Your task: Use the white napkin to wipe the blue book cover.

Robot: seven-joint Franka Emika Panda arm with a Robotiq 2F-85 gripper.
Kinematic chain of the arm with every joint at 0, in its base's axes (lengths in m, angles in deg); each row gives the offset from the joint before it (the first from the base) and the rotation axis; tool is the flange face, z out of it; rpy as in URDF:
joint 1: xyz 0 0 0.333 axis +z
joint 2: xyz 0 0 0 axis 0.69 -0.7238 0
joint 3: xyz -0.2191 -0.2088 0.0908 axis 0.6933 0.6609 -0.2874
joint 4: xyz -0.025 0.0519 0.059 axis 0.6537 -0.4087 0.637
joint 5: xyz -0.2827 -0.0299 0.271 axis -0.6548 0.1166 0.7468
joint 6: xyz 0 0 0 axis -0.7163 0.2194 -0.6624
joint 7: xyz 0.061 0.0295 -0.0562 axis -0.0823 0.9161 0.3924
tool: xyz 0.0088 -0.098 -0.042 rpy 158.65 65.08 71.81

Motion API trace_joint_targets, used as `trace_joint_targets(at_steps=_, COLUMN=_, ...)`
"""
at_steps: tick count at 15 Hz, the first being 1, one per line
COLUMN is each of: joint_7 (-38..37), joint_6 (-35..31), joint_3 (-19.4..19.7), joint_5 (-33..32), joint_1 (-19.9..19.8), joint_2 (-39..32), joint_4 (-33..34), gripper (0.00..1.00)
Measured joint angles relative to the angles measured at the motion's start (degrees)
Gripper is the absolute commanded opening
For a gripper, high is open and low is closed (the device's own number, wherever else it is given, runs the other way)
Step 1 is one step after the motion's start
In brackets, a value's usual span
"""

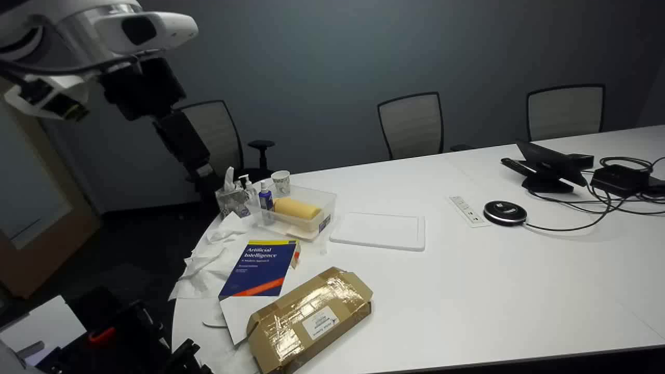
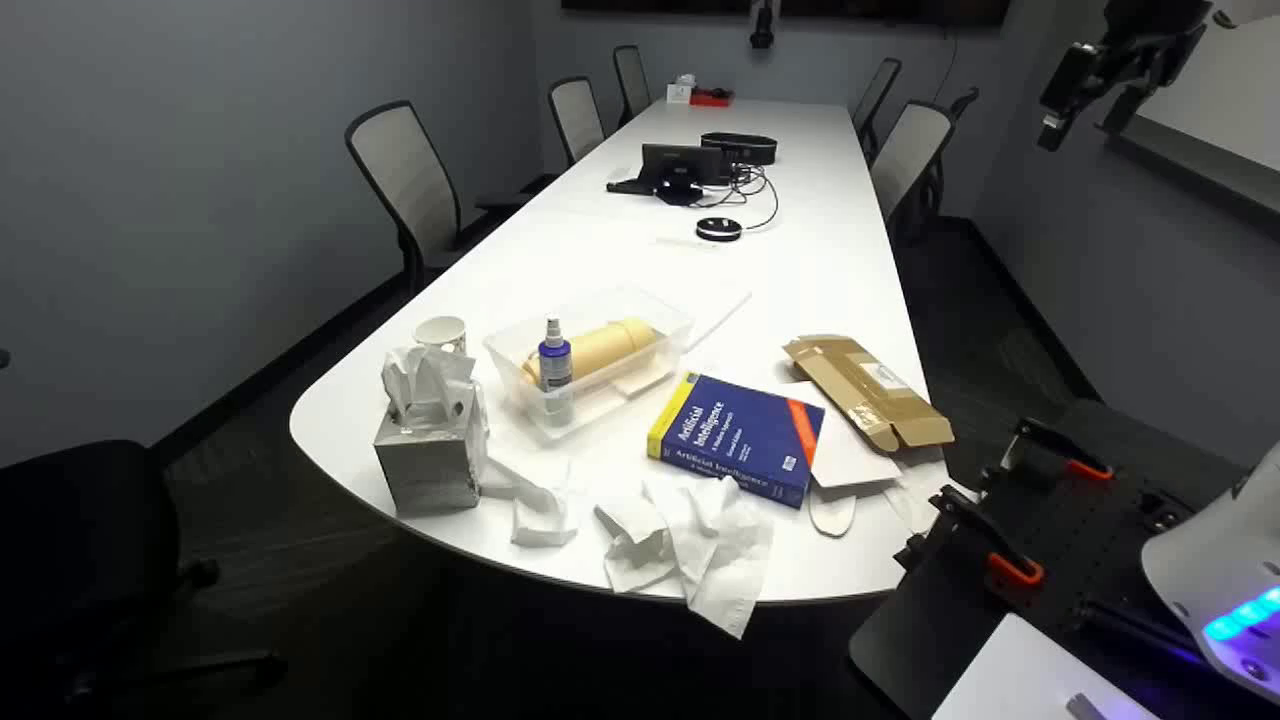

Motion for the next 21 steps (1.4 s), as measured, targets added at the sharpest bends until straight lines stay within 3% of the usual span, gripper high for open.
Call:
trace_joint_targets(at_steps=5, joint_7=-0.1, joint_6=-0.1, joint_3=-0.5, joint_5=0.0, joint_1=0.3, joint_2=-0.4, joint_4=0.0, gripper=1.0)
trace_joint_targets(at_steps=9, joint_7=-4.8, joint_6=-3.5, joint_3=-6.4, joint_5=1.2, joint_1=4.8, joint_2=-5.1, joint_4=0.0, gripper=1.0)
trace_joint_targets(at_steps=12, joint_7=-11.6, joint_6=-7.7, joint_3=-13.5, joint_5=3.3, joint_1=10.3, joint_2=-12.1, joint_4=1.1, gripper=1.0)
trace_joint_targets(at_steps=16, joint_7=-20.8, joint_6=-17.4, joint_3=-21.3, joint_5=4.0, joint_1=14.6, joint_2=-24.5, joint_4=4.9, gripper=1.0)
trace_joint_targets(at_steps=21, joint_7=-28.6, joint_6=-27.4, joint_3=-25.8, joint_5=2.7, joint_1=17.9, joint_2=-42.9, joint_4=11.2, gripper=1.0)
